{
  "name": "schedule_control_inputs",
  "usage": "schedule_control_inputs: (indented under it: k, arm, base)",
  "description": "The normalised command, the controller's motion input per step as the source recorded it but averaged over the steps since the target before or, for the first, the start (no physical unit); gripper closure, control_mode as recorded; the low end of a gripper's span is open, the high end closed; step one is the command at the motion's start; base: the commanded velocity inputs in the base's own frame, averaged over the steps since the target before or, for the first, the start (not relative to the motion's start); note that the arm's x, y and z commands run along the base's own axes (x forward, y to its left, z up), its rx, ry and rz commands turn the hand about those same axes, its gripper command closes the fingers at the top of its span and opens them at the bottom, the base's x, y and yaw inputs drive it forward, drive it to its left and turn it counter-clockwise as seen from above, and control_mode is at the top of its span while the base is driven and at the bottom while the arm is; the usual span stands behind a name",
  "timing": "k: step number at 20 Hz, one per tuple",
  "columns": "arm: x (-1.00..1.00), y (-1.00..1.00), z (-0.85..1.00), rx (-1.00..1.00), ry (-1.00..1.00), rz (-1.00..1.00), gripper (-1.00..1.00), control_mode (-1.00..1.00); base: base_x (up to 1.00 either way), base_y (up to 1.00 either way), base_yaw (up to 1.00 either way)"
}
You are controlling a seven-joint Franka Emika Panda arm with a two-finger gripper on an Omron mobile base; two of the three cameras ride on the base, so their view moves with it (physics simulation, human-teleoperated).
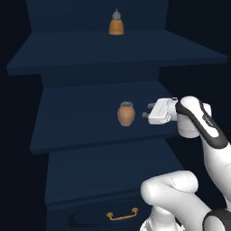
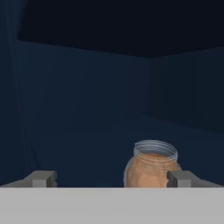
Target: Pick the honey bottle and place it on the digital scale for weighing, and close the cabinet.
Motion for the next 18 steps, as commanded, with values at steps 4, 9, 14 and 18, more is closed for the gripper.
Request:
schedule_control_inputs:
  k: [4,9,14,18]
  arm:
    - [0.24,0.13,-0.02,0.00,0.03,0.00,-1.00,-1.00]
    - [0.25,0.09,-0.23,0.04,0.00,0.00,-1.00,-1.00]
    - [0.25,0.04,-0.28,0.03,0.00,0.00,-1.00,-1.00]
    - [0.23,0.01,-0.13,0.00,0.00,0.00,-1.00,-1.00]
  base:
    - [0.00,0.00,0.00]
    - [0.00,0.00,0.00]
    - [0.00,0.00,0.00]
    - [0.00,0.00,0.00]
